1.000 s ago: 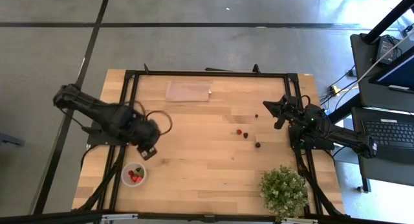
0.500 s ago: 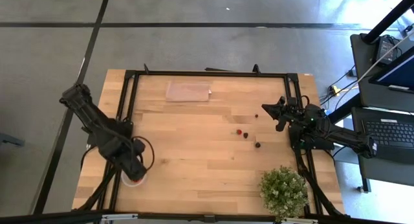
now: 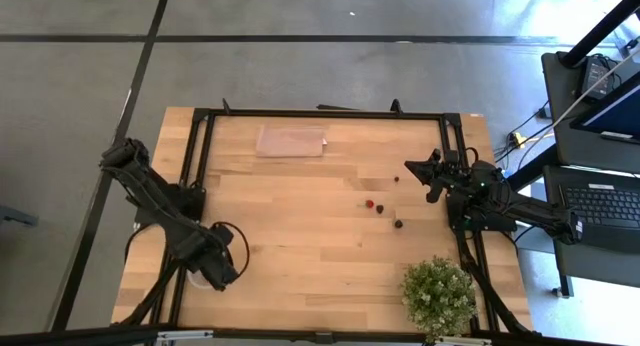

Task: Pick and placing Produce into tupperware
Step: Put the left black cherry into the transparent bin, then put the blueberry into the transparent bin

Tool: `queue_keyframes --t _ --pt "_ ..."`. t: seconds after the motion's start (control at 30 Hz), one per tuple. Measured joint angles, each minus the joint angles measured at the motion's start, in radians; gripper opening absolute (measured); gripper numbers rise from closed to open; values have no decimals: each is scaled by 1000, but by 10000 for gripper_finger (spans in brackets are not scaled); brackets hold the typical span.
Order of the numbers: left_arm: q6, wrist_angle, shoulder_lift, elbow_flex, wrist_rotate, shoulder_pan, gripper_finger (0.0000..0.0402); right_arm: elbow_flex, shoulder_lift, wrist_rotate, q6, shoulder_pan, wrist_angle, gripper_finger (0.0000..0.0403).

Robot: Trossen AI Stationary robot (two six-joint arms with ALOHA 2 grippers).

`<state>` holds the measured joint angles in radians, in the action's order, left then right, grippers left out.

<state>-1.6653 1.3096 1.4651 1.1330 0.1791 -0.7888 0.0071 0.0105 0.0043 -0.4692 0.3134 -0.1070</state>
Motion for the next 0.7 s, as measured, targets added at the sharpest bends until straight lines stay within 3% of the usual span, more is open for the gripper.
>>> queue_keyframes --t 0.17,0.47,0.6,0.7 --pt "22 -14 0 -20 14 1 148 0 0 -7 -1 0 0 13" --pt "27 22 -96 15 -88 16 119 0 0 -8 -2 0 0 13" --pt "49 8 -172 54 -300 54 107 0 0 -8 -2 0 0 13" --pt "148 -41 -219 69 -467 108 99 0 0 -9 -3 0 0 13"
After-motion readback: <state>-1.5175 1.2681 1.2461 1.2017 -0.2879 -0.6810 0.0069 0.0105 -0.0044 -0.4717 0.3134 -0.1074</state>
